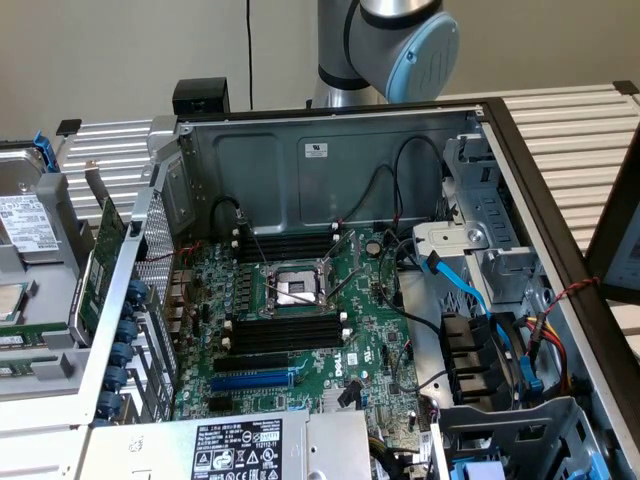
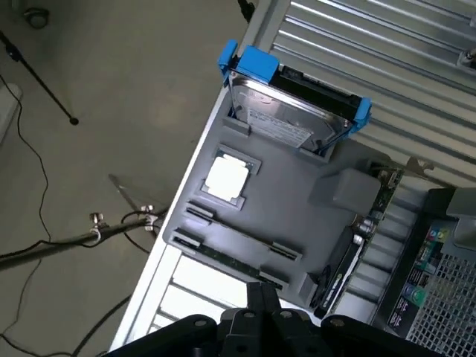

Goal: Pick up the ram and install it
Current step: 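Pick up the ram and move it above insertion slot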

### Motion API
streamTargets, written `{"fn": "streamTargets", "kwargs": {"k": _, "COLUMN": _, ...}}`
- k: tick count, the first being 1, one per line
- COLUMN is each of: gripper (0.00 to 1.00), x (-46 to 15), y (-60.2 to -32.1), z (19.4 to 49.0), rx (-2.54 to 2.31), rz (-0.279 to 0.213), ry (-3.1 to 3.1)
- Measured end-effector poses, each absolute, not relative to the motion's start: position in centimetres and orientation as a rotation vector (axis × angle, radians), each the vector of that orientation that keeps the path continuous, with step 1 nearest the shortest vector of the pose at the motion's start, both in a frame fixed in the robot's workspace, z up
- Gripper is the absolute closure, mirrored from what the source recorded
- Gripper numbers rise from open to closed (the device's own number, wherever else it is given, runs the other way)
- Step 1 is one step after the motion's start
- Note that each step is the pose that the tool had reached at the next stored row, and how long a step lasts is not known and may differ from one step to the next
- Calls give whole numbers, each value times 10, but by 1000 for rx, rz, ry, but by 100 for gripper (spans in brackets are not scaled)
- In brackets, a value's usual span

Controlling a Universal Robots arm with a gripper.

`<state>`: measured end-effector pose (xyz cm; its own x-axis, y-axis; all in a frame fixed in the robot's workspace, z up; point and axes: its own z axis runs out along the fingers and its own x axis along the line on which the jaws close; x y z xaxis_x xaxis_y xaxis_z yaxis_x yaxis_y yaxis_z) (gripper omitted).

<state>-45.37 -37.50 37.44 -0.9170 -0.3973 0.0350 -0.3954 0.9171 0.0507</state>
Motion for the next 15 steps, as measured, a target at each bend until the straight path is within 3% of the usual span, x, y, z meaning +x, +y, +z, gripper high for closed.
{"fn": "streamTargets", "kwargs": {"k": 15, "gripper": 89, "x": -454, "y": -375, "z": 372, "rx": 1031, "rz": -55, "ry": -2915}}
